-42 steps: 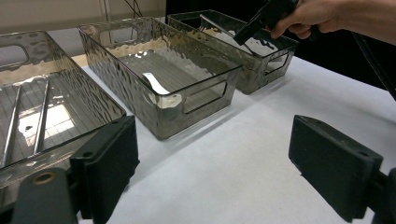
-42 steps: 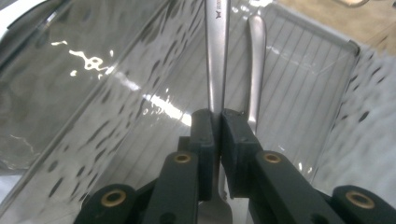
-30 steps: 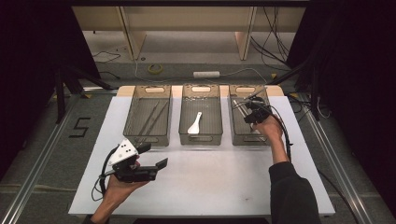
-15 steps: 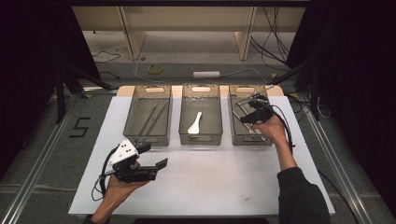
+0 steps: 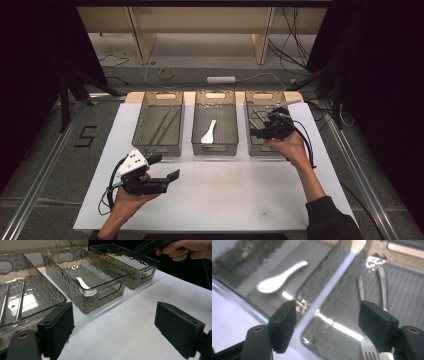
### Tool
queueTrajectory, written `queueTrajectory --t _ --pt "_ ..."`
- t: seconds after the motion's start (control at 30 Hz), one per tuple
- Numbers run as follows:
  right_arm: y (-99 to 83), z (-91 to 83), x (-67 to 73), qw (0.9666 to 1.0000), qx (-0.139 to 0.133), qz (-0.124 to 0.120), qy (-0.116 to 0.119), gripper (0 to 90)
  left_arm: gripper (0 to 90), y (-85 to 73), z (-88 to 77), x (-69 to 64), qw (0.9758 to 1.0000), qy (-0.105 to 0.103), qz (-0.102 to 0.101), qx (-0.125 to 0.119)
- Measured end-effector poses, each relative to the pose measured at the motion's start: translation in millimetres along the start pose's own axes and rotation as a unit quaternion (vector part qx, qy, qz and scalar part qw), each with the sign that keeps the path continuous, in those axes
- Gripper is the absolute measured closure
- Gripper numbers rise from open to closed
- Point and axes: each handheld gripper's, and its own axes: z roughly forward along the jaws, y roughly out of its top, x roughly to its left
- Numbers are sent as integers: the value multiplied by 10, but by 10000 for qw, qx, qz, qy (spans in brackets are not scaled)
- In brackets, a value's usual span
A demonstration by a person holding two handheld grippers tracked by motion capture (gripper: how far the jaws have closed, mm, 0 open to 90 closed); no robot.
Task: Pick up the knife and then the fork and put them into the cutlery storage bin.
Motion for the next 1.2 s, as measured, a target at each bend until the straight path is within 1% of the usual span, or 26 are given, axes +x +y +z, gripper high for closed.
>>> queueTrajectory --t 0.13,0.23,0.43,0.53,0.63,0.77,0.9,0.97,1.07,1.13,1.17,1.2 --pt "-73 -92 93 9993 -320 78 146 305 152 -1 1 3 10000 -9 -18 4" --pt "-143 -160 177 9983 -523 59 244 301 152 -3 2 6 10000 -18 -31 12" --pt "-313 -311 352 9943 -930 10 516 293 152 -5 8 9 10000 -31 -50 45" --pt "-415 -360 429 9920 -1040 0 714 284 152 -6 10 10 10000 -34 -58 51" --pt "-501 -404 490 9908 -1117 -60 759 283 152 -6 14 6 10000 -40 -71 56" --pt "-600 -469 545 9880 -1222 -76 937 276 152 -6 12 5 9999 -45 -74 61" --pt "-702 -534 599 9860 -1336 -140 992 272 152 -6 15 4 9999 -66 -78 72" --pt "-759 -567 621 9850 -1404 -146 994 272 152 -5 14 6 9999 -78 -84 83" --pt "-850 -613 648 9828 -1510 -125 1060 272 152 -7 19 8 9998 -94 -115 103" --pt "-913 -643 674 9829 -1531 -226 1003 269 152 -8 19 8 9998 -99 -110 115" --pt "-947 -656 682 9828 -1544 -241 984 268 152 -8 19 7 9998 -102 -109 116" --pt "-983 -668 687 9823 -1569 -197 1004 268 152 -8 20 7 9998 -107 -111 117"
